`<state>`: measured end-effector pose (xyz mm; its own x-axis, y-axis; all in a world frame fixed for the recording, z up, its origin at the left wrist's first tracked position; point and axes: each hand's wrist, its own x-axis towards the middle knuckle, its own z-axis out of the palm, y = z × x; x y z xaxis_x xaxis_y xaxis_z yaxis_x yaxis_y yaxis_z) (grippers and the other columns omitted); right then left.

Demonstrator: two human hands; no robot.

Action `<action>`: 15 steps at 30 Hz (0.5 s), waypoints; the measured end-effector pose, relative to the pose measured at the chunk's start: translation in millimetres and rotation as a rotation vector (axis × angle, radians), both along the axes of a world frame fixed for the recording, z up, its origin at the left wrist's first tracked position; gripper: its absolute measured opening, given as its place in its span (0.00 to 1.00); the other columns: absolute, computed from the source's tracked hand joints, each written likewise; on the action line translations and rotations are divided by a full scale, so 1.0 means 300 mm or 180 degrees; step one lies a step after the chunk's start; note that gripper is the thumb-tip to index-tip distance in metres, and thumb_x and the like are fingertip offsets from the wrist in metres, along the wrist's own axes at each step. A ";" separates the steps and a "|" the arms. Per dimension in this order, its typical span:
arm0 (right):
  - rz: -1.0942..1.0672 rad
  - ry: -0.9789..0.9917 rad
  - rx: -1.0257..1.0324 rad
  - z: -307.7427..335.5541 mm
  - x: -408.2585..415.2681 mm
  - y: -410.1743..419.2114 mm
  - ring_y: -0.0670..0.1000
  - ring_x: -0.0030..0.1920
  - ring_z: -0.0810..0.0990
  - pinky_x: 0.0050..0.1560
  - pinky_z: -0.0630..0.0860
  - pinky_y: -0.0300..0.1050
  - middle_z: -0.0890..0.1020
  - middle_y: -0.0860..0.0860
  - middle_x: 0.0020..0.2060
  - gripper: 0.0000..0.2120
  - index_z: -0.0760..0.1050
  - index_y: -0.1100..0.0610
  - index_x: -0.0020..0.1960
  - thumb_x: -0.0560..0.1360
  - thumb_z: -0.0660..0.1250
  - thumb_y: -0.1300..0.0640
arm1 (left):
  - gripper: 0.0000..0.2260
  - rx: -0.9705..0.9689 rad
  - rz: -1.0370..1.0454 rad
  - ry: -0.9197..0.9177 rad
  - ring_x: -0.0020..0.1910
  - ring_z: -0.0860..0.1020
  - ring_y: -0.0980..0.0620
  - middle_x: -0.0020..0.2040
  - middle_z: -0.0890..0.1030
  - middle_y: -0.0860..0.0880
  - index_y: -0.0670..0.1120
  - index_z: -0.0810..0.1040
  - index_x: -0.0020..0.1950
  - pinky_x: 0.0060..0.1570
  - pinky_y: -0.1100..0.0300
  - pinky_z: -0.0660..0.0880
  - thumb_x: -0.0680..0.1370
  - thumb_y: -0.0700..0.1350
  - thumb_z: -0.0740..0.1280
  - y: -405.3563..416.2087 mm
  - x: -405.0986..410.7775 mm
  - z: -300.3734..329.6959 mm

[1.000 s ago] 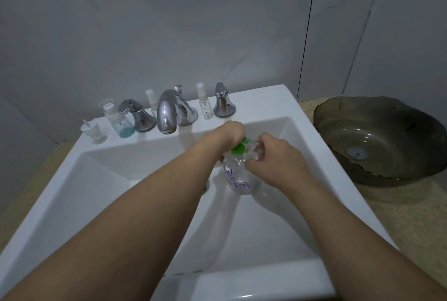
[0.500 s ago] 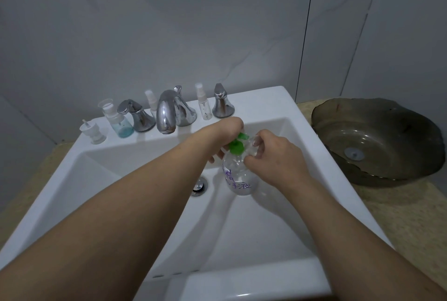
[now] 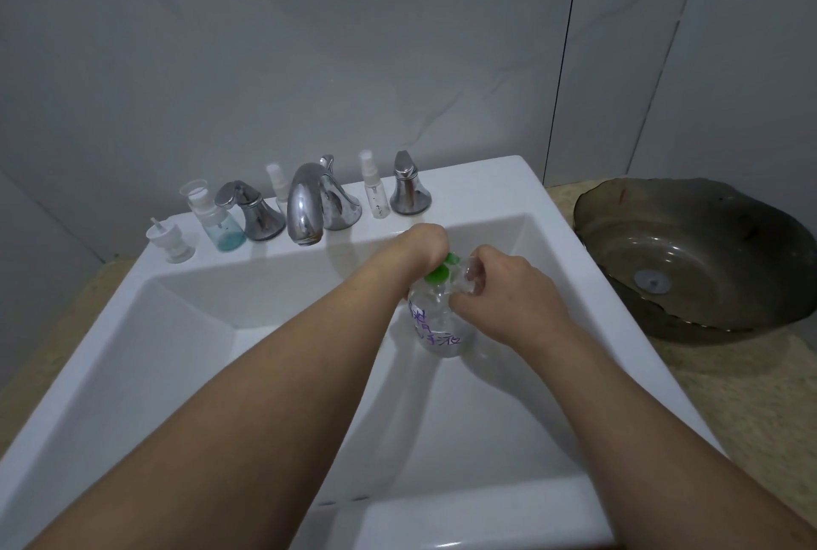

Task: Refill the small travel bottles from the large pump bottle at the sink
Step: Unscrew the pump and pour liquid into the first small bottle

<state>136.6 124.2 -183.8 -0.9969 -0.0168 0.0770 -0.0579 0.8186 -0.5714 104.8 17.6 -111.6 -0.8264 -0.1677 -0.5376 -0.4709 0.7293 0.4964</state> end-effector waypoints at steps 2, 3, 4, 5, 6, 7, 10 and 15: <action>0.0000 -0.0028 -0.0013 0.000 0.000 0.000 0.52 0.45 0.78 0.42 0.70 0.44 0.80 0.45 0.41 0.12 0.70 0.48 0.47 0.67 0.68 0.46 | 0.14 -0.0009 -0.0008 -0.0013 0.59 0.77 0.35 0.58 0.77 0.35 0.36 0.76 0.51 0.55 0.40 0.75 0.81 0.33 0.50 -0.001 0.000 0.001; 0.0006 -0.0023 -0.0014 0.000 -0.001 0.001 0.52 0.45 0.78 0.42 0.70 0.44 0.80 0.46 0.41 0.12 0.70 0.48 0.47 0.67 0.67 0.46 | 0.13 0.0000 -0.0016 0.0010 0.59 0.77 0.34 0.56 0.77 0.35 0.37 0.75 0.46 0.54 0.41 0.75 0.80 0.34 0.50 -0.002 0.002 0.002; 0.0007 -0.0008 -0.0009 0.001 -0.002 0.001 0.52 0.45 0.78 0.42 0.70 0.44 0.80 0.46 0.41 0.12 0.70 0.48 0.48 0.67 0.67 0.46 | 0.14 0.0016 0.0004 0.0019 0.58 0.77 0.34 0.54 0.76 0.36 0.37 0.73 0.42 0.52 0.41 0.75 0.80 0.34 0.50 -0.002 0.004 0.003; 0.0005 0.0010 0.0007 0.002 -0.002 0.002 0.52 0.45 0.78 0.42 0.70 0.45 0.80 0.46 0.41 0.13 0.70 0.48 0.48 0.67 0.67 0.46 | 0.14 0.0050 0.0038 0.0008 0.58 0.77 0.34 0.53 0.76 0.36 0.38 0.71 0.39 0.50 0.42 0.75 0.80 0.34 0.50 -0.002 0.002 0.001; 0.0005 0.0037 0.0025 0.004 -0.001 0.001 0.52 0.45 0.78 0.43 0.71 0.45 0.80 0.46 0.41 0.13 0.70 0.48 0.48 0.67 0.67 0.46 | 0.13 0.0105 0.0073 0.0008 0.57 0.78 0.35 0.52 0.76 0.37 0.39 0.70 0.38 0.47 0.44 0.75 0.80 0.36 0.51 -0.006 -0.004 -0.005; 0.0007 0.0072 0.0043 0.006 -0.001 0.001 0.52 0.45 0.78 0.43 0.72 0.45 0.80 0.46 0.41 0.13 0.70 0.48 0.48 0.67 0.68 0.46 | 0.13 0.0168 0.0083 -0.0008 0.55 0.78 0.36 0.53 0.76 0.38 0.39 0.70 0.39 0.45 0.47 0.75 0.80 0.38 0.51 -0.012 -0.012 -0.012; -0.0020 0.0158 0.0001 0.014 0.001 -0.002 0.52 0.46 0.78 0.45 0.72 0.45 0.80 0.46 0.43 0.12 0.69 0.48 0.48 0.67 0.67 0.47 | 0.13 0.0261 0.0043 -0.0061 0.48 0.79 0.40 0.52 0.80 0.43 0.43 0.74 0.44 0.54 0.45 0.74 0.76 0.49 0.54 -0.036 -0.026 -0.012; -0.0058 0.0283 -0.0066 0.019 0.001 -0.004 0.52 0.47 0.78 0.45 0.70 0.45 0.81 0.46 0.43 0.13 0.69 0.47 0.48 0.67 0.67 0.46 | 0.16 0.0227 -0.0129 -0.0116 0.47 0.80 0.41 0.49 0.81 0.45 0.44 0.76 0.46 0.53 0.45 0.73 0.75 0.54 0.55 -0.057 -0.041 0.005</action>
